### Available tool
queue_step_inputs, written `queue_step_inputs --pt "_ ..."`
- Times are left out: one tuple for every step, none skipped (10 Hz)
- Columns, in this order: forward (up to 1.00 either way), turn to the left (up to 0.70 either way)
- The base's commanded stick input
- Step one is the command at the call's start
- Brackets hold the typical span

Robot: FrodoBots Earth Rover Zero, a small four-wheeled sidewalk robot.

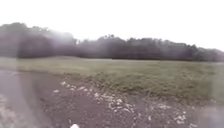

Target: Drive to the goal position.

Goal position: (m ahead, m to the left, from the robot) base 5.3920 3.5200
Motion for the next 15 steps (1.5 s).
queue_step_inputs --pt "0.7 0.0" --pt "0.7 0.0" --pt "0.7 0.0" --pt "0.7 0.0" --pt "0.7 0.0" --pt "0.7 0.0" --pt "0.7 0.0" --pt "0.7 0.0" --pt "0.7 0.0" --pt "0.7 0.0" --pt "0.7 0.0" --pt "0.7 0.0" --pt "0.7 0.0" --pt "0.7 0.0" --pt "0.7 0.0"
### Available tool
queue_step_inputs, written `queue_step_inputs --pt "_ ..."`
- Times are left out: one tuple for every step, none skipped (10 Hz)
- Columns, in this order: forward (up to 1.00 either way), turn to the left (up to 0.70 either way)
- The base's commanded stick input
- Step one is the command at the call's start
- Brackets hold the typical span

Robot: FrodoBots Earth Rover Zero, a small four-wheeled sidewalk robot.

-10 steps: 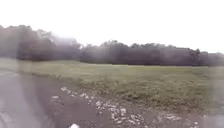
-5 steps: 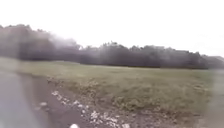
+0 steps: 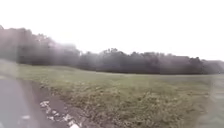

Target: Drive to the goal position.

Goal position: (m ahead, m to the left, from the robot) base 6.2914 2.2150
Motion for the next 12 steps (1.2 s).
queue_step_inputs --pt "0.7 0.0" --pt "0.7 0.0" --pt "0.7 0.0" --pt "0.7 0.0" --pt "0.7 0.0" --pt "0.7 0.0" --pt "0.7 0.0" --pt "0.7 0.0" --pt "0.7 0.0" --pt "0.7 0.0" --pt "0.7 0.0" --pt "0.7 0.0"
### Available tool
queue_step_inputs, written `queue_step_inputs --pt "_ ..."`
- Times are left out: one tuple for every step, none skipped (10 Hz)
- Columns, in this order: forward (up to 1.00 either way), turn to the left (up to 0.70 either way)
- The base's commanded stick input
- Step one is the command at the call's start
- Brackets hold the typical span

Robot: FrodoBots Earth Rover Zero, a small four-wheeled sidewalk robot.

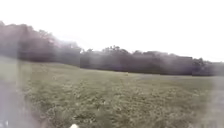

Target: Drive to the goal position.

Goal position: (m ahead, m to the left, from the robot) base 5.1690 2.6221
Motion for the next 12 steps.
queue_step_inputs --pt "0.7 0.0" --pt "0.7 0.0" --pt "0.7 0.0" --pt "0.7 0.0" --pt "0.7 0.0" --pt "0.7 0.0" --pt "0.7 0.0" --pt "0.7 0.0" --pt "0.7 0.0" --pt "0.7 0.0" --pt "0.7 0.0" --pt "0.7 0.0"
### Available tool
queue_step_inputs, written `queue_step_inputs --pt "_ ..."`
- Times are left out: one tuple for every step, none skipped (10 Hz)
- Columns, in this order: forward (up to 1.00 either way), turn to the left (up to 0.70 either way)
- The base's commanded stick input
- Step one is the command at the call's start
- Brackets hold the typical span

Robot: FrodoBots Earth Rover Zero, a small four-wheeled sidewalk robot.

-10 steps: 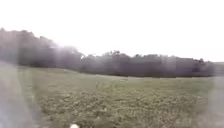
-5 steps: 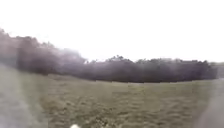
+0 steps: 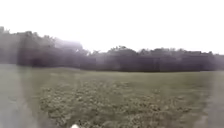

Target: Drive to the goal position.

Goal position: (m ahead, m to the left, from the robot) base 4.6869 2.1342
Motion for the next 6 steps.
queue_step_inputs --pt "0.7 0.0" --pt "0.7 0.0" --pt "0.7 0.0" --pt "0.7 0.0" --pt "0.7 0.0" --pt "0.7 0.0"
